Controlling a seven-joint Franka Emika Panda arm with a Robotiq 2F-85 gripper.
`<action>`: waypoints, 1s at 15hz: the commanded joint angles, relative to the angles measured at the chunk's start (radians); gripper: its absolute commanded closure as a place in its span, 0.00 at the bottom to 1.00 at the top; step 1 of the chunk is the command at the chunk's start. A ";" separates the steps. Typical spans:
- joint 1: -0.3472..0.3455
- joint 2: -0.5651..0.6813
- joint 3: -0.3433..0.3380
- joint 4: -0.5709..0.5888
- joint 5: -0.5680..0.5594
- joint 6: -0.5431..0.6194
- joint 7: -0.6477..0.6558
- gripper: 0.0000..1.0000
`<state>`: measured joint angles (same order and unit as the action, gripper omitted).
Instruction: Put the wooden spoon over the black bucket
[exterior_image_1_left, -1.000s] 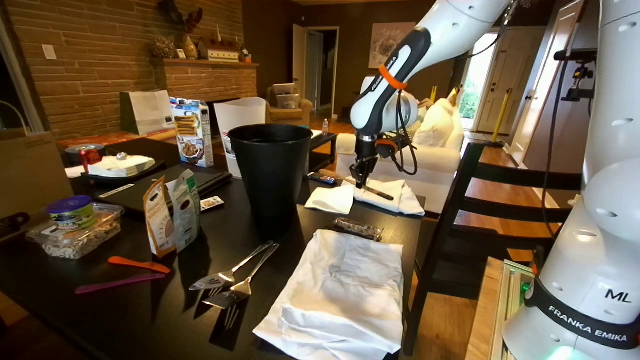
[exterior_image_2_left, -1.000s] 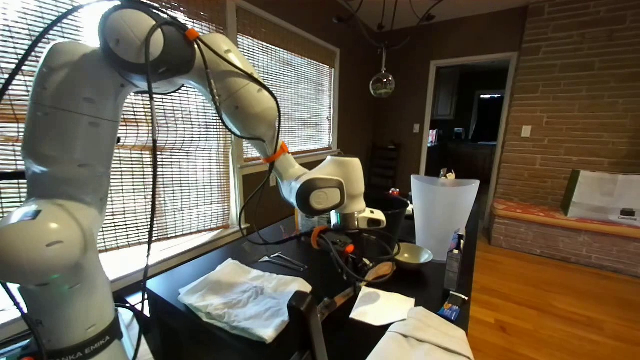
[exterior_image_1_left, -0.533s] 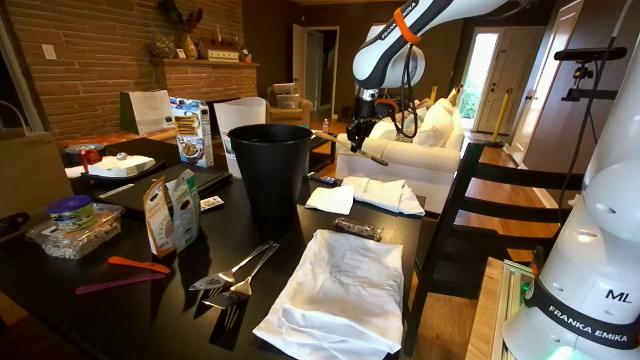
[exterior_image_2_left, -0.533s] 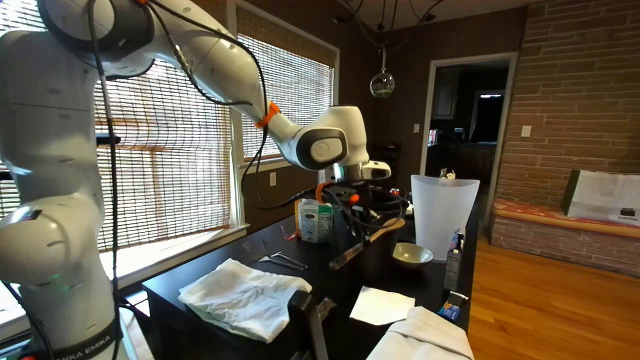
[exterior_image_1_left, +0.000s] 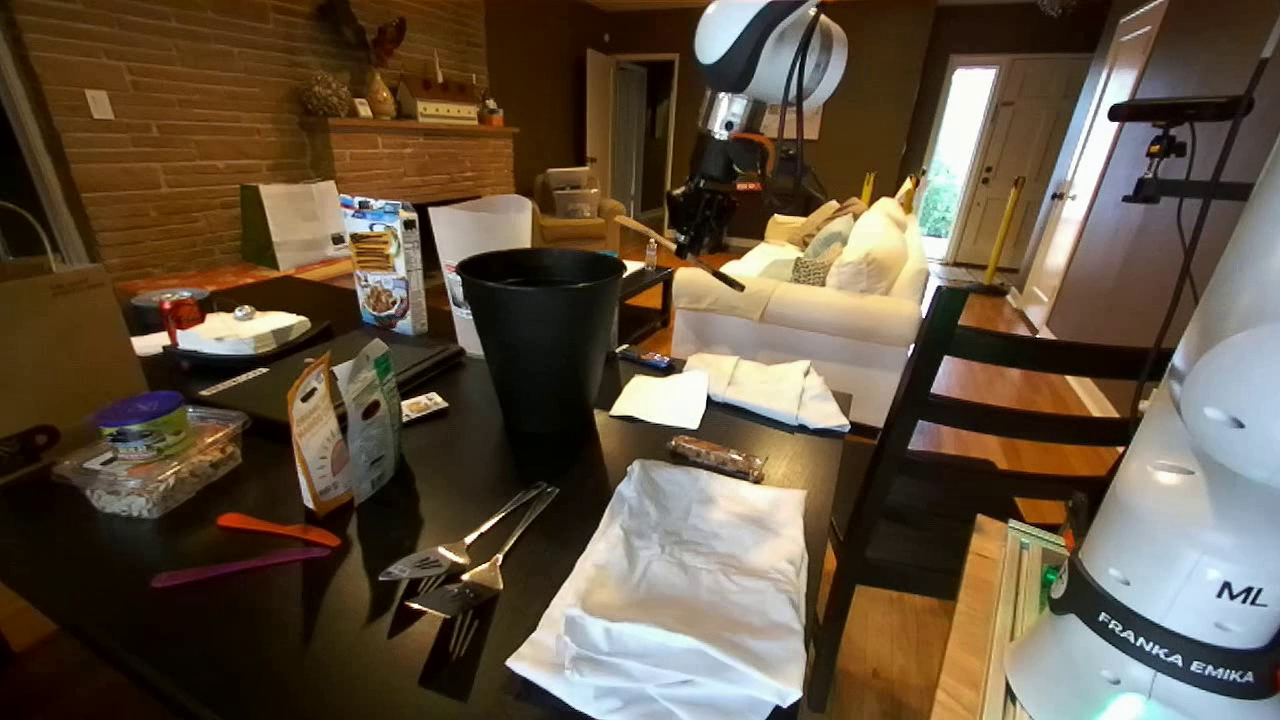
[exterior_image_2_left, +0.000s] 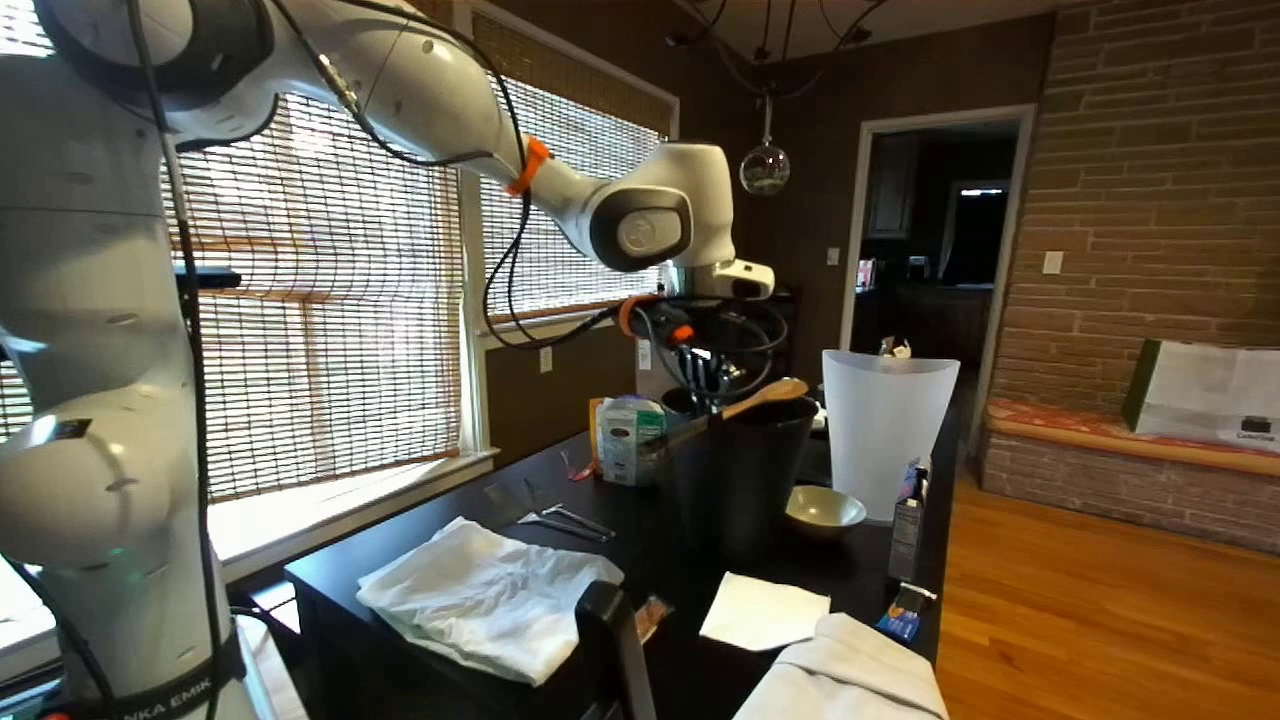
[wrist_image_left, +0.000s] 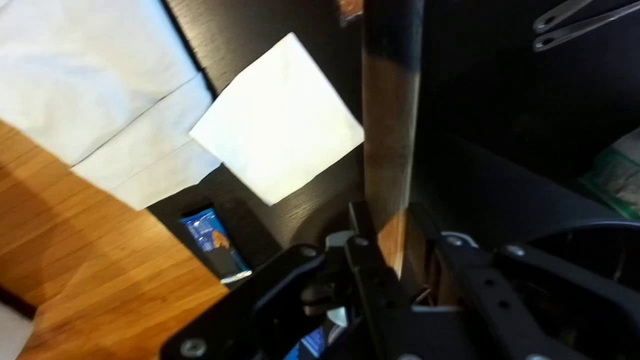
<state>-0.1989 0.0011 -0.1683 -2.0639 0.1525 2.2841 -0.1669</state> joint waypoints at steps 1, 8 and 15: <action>0.010 -0.051 -0.007 0.014 0.170 -0.197 -0.073 0.95; 0.013 -0.017 -0.007 0.014 0.097 -0.129 -0.033 0.78; 0.013 -0.016 -0.007 0.014 0.097 -0.128 -0.033 0.78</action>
<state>-0.1902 -0.0158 -0.1702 -2.0522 0.2504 2.1581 -0.2007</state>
